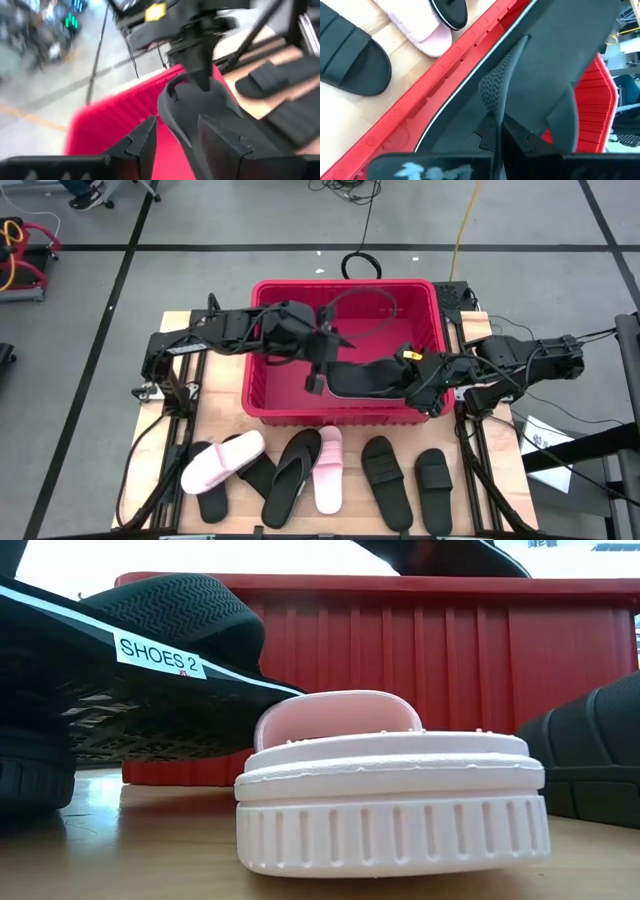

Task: Pick and place slides into bin
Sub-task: Put the right black slipper into the red bin

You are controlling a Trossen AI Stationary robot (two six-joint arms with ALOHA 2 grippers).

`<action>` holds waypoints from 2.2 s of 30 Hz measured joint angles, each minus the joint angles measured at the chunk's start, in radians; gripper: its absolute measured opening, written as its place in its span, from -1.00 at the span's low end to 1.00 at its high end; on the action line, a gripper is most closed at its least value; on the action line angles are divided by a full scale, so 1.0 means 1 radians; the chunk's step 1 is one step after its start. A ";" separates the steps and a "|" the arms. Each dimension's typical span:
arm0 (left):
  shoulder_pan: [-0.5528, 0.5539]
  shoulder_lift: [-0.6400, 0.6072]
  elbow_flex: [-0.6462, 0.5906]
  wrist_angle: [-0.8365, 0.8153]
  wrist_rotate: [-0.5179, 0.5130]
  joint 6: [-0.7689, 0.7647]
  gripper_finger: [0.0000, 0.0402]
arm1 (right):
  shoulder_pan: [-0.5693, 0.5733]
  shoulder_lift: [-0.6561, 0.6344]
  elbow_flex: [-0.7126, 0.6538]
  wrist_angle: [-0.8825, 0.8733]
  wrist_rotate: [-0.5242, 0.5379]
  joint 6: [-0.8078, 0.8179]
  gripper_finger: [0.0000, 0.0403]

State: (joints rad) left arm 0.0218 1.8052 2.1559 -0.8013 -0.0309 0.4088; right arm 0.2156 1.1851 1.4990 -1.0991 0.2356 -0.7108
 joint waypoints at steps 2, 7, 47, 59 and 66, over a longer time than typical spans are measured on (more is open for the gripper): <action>0.018 0.007 -0.002 0.013 0.001 -0.109 -0.24 | 0.000 0.000 0.000 0.001 0.000 -0.016 -1.00; 0.061 0.018 -0.002 0.083 0.032 -0.272 -0.24 | 0.000 0.000 0.000 0.013 0.000 -0.019 -1.00; 0.098 0.206 -0.002 0.067 0.210 -0.404 -0.24 | -0.001 0.001 -0.058 0.139 0.004 -0.169 -1.00; 0.098 0.206 -0.008 0.062 0.208 -0.404 -0.47 | -0.001 0.001 -0.058 0.150 0.004 -0.169 -1.00; 0.100 0.206 -0.008 0.063 0.203 -0.331 -0.96 | -0.001 0.001 -0.058 0.155 0.004 -0.166 -1.00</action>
State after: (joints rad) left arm 0.1217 2.0113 2.1479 -0.7383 0.1717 0.0776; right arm 0.2146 1.1862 1.4414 -0.9444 0.2394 -0.8768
